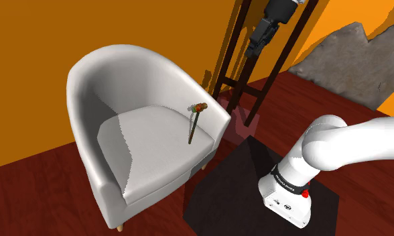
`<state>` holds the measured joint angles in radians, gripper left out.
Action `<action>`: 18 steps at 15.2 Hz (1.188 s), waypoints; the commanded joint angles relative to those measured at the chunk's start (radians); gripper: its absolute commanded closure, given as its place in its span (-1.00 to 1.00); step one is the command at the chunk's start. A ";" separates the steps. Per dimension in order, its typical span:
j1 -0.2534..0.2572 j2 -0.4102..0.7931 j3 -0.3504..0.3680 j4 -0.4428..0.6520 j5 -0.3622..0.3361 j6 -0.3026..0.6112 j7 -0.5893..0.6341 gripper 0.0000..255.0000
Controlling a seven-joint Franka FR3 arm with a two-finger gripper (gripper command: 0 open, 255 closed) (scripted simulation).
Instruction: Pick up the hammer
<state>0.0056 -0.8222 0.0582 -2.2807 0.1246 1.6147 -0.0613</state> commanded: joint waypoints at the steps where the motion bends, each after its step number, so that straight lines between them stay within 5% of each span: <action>1: 0.000 0.000 0.000 0.000 0.000 0.000 0.000 -1.00; 18: 0.194 0.428 -0.095 -0.178 -0.149 0.444 -0.721 -1.00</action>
<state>0.1899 -0.4222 -0.0346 -2.4549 -0.0147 2.0335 -0.7385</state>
